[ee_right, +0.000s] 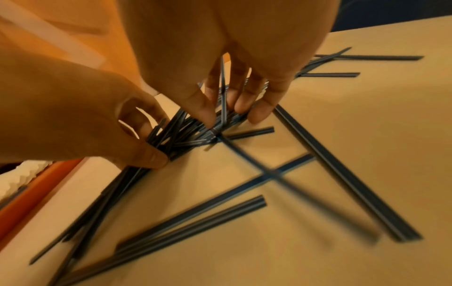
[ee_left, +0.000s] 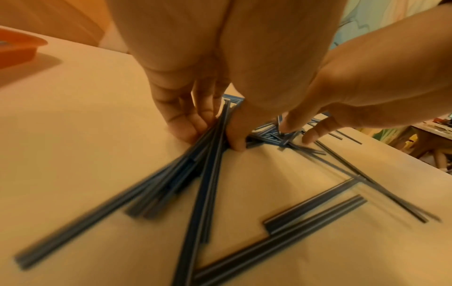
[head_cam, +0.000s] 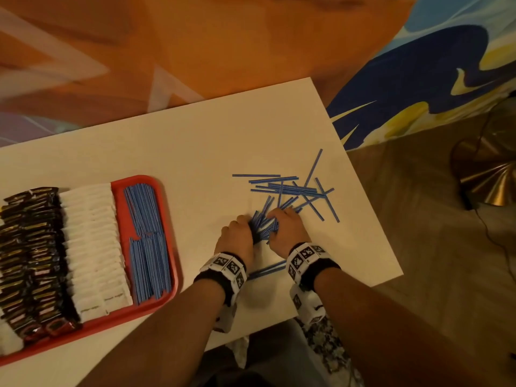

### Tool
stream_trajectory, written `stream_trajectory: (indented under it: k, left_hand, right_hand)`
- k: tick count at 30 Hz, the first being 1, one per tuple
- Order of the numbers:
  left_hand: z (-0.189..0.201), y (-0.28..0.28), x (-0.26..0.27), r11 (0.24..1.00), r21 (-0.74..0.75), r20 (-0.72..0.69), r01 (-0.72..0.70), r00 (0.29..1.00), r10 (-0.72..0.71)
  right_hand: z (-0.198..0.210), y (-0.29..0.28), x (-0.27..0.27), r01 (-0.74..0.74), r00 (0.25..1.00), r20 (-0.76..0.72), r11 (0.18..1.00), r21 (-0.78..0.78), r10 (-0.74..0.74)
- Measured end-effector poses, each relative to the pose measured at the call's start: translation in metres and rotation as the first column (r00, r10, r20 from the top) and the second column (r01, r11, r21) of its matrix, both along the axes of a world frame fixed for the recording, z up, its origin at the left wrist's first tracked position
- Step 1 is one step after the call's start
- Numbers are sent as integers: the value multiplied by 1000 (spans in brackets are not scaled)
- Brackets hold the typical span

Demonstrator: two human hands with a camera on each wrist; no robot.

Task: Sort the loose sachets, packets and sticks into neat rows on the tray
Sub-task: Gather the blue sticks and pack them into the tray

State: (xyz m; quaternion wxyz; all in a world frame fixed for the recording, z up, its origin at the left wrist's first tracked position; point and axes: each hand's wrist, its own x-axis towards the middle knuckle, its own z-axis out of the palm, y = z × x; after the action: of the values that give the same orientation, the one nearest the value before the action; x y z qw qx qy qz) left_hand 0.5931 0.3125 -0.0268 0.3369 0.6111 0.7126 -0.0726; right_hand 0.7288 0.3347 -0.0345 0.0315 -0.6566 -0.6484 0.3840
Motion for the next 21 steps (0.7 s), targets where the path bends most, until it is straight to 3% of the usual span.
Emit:
stream_trajectory:
  k: [7, 13, 18, 21]
  left_hand:
    - [-1, 4, -2, 1000, -3, -15, 5, 1000, -5]
    - [-3, 9, -1, 990, 88, -46, 108, 993, -104]
    - [-7, 16, 29, 972, 82, -132, 220, 969, -208]
    - [-8, 20, 40, 972, 67, -172, 226, 962, -212]
  right_hand:
    - [0, -1, 6, 75, 994, -77, 996, 40, -72]
    - [6, 0, 19, 141, 972, 192, 990, -27, -133]
    - [3, 1, 12, 132, 991, 15, 991, -25, -132]
    - [1, 0, 16, 232, 971, -55, 973, -13, -232]
